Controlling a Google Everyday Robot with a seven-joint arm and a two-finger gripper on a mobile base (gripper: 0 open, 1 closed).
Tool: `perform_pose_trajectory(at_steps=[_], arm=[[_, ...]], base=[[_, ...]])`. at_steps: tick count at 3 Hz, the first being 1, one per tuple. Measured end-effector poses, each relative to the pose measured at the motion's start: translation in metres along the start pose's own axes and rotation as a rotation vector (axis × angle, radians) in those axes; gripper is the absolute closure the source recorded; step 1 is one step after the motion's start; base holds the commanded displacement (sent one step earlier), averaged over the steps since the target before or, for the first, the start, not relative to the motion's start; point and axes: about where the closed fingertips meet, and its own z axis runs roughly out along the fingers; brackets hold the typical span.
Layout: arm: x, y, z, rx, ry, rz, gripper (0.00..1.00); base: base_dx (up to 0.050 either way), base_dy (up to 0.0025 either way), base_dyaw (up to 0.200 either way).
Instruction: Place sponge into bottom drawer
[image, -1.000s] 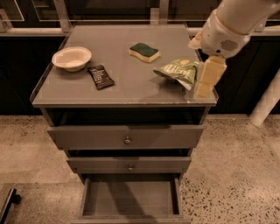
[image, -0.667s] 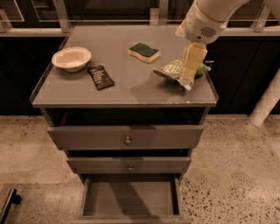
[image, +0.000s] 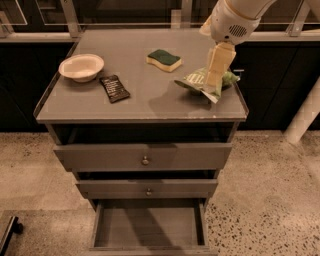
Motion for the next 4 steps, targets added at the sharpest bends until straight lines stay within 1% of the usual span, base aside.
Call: perform_pose_trajectory(at_steps=[1, 2, 3, 4], arm=[[0.015, -0.017, 0.015, 0.014, -0.01, 0.061, 0.0], [0.021, -0.062, 0.03, 0.067, -0.046, 0.095, 0.0], [0.021, -0.062, 0.03, 0.067, -0.046, 0.095, 0.0], [0.021, -0.062, 0.03, 0.067, -0.046, 0.095, 0.0]], base=[[0.0, 0.0, 0.0], [0.0, 0.0, 0.0], [0.05, -0.00001, 0.0], [0.0, 0.0, 0.0]])
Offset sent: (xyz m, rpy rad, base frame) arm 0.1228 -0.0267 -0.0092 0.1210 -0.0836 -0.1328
